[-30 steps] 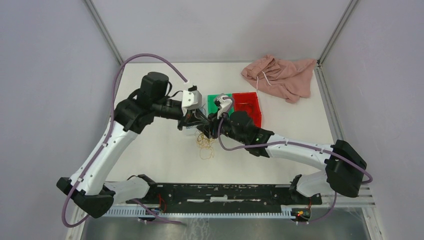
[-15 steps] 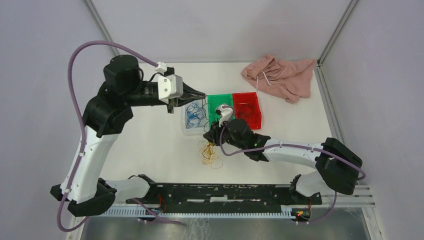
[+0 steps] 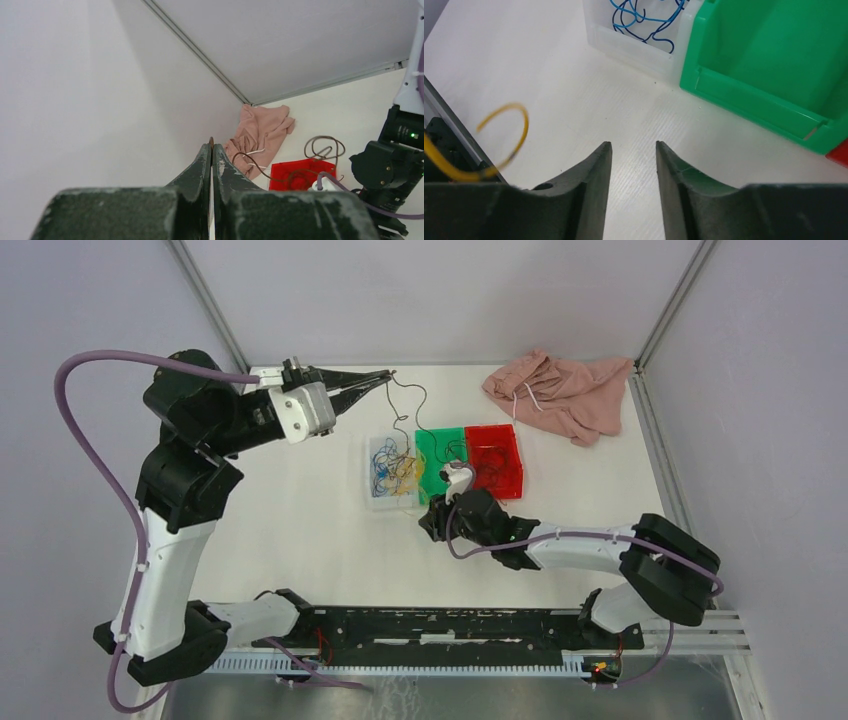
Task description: Untangle the cables
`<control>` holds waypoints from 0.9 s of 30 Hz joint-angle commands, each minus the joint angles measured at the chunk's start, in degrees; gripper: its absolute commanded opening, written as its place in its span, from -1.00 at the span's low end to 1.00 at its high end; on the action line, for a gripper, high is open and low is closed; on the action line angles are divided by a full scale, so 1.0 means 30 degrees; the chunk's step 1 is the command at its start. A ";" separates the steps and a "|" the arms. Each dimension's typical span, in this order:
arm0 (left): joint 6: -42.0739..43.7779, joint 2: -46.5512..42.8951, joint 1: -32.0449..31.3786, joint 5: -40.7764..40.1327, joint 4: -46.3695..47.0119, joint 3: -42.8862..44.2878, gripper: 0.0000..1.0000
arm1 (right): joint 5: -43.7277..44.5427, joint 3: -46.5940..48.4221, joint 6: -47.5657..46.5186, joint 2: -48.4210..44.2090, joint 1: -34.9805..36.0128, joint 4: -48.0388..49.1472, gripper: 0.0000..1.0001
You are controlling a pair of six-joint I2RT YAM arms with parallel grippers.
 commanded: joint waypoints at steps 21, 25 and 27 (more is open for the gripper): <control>0.0509 -0.1510 -0.0050 0.0899 -0.1001 -0.2895 -0.94 | -0.6606 0.5594 -0.3184 -0.5694 -0.0436 -0.0176 0.38; 0.0482 -0.1580 -0.0049 0.0906 -0.0988 -0.2931 -0.94 | -0.7431 0.4928 -0.1767 -0.4841 -0.0431 0.1726 0.35; 0.0417 -0.1610 -0.0049 0.0975 -0.0987 -0.2930 -0.94 | -0.7540 0.4759 -0.1277 -0.4477 -0.0410 0.2347 0.33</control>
